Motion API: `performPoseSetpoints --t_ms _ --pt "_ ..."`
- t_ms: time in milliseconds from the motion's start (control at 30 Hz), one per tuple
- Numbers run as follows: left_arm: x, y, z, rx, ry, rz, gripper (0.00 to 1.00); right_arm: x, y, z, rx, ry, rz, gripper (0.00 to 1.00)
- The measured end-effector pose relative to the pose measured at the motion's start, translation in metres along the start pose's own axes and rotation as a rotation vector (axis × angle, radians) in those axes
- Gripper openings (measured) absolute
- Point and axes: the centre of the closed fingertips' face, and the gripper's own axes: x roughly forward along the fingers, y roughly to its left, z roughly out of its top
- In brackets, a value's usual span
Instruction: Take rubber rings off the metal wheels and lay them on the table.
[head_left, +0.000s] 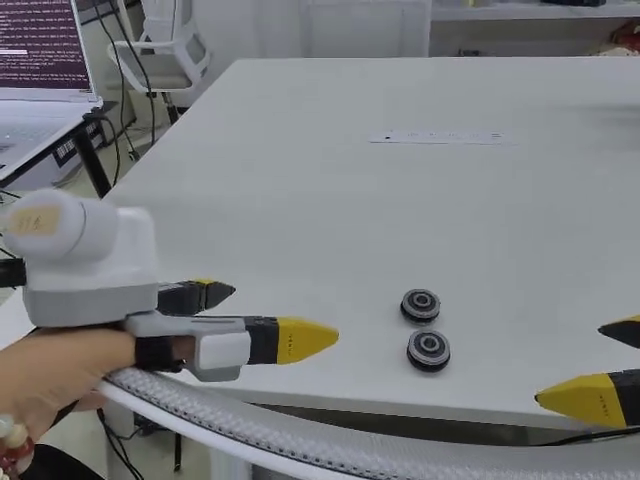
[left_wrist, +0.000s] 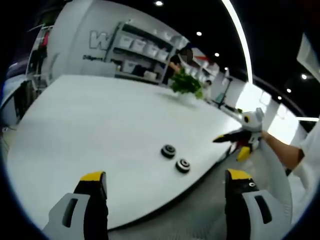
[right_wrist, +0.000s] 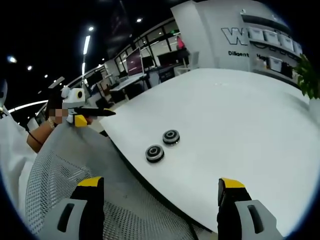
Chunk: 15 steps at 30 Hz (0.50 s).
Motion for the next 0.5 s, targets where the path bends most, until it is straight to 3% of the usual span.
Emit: performPoseSetpoints --t_ms 500 --pt "0.0012 0.0000 0.0004 0.022 0.009 -0.001 1.00 -0.0006 -0.0020 0.0004 -0.007 0.004 -0.014 0.94"
